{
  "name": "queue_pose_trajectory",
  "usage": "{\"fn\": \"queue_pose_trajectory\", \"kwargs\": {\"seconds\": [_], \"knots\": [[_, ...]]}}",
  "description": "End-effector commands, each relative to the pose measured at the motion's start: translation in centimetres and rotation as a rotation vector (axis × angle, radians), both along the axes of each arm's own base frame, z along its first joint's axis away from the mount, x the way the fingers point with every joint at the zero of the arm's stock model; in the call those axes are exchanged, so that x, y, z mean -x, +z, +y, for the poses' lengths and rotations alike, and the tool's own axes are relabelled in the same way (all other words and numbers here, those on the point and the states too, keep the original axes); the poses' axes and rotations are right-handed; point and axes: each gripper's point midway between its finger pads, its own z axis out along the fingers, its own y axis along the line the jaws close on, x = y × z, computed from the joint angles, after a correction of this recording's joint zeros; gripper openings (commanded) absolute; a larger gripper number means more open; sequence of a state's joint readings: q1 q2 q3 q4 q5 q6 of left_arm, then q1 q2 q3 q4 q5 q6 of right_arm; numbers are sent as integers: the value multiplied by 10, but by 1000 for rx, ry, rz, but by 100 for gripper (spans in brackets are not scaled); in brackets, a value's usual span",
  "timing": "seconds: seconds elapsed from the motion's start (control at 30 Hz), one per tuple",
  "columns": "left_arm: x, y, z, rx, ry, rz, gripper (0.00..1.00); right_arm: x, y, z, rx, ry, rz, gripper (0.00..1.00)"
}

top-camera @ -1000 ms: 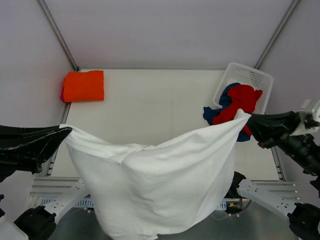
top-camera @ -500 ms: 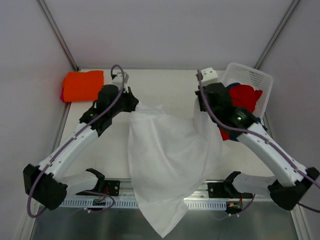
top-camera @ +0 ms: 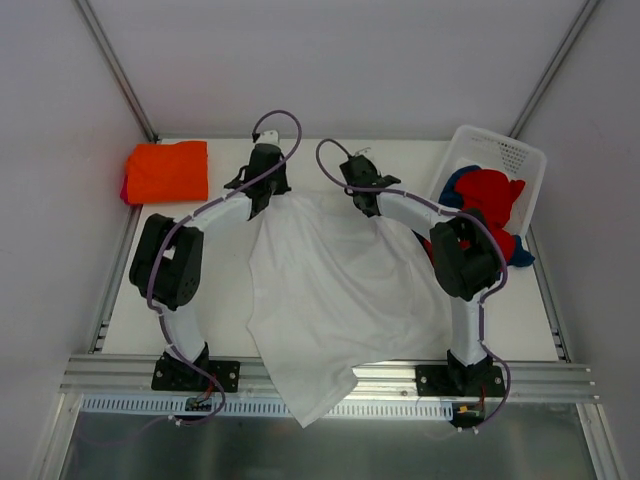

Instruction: Fold and stack the t-shirts

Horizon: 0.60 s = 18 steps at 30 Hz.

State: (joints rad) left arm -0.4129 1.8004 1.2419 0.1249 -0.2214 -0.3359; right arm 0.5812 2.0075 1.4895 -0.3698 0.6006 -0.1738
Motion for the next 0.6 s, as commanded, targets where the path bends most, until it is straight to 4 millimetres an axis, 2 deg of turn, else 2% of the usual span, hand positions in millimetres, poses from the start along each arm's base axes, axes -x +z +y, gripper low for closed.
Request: {"fn": "queue_pose_trajectory", "kwargs": {"seconds": [0.0,0.03,0.07,0.1,0.13,0.17,0.2,0.23,0.27,0.3,0.33,0.37,0.4,0.43,0.47,0.5,0.57], "knots": [[-53,43,15,-9,32,-138,0,-55,58,9,-70,-50,-176,1],[-61,44,18,-20,37,-136,0,-64,46,4,-57,-63,-158,1],[-65,40,23,-41,42,-110,0,-71,46,3,-58,-69,-160,0],[-79,42,28,-68,36,-118,0,-75,45,0,-54,-77,-149,1],[-86,43,32,-88,39,-119,0,-89,48,-1,-71,-87,-159,1],[-91,33,36,-113,38,-103,0,-94,48,-2,-77,-91,-161,1],[-99,42,42,-152,33,-123,0,-98,49,-3,-81,-94,-157,0],[-104,42,48,-174,42,-124,0,-107,50,-7,-92,-103,-164,1],[-108,34,51,-191,41,-113,0,-110,51,-8,-100,-105,-168,1],[-115,40,60,-202,46,-121,0,-114,49,-10,-107,-108,-166,0],[-120,38,61,-196,28,-118,0,-121,55,-14,-120,-114,-182,1],[-124,27,63,-203,26,-99,0,-124,51,-16,-115,-119,-178,1],[-131,33,71,-209,36,-105,0,-128,50,-23,-111,-128,-176,1],[-138,23,73,-212,33,-94,0,-134,56,-25,-122,-134,-192,0],[-139,18,78,-219,38,-73,0,-137,51,-27,-118,-139,-185,1],[-146,25,81,-227,43,-89,0,-140,49,-34,-113,-152,-181,1],[-157,23,88,-240,50,-91,0,-146,47,-40,-114,-162,-185,1]]}}
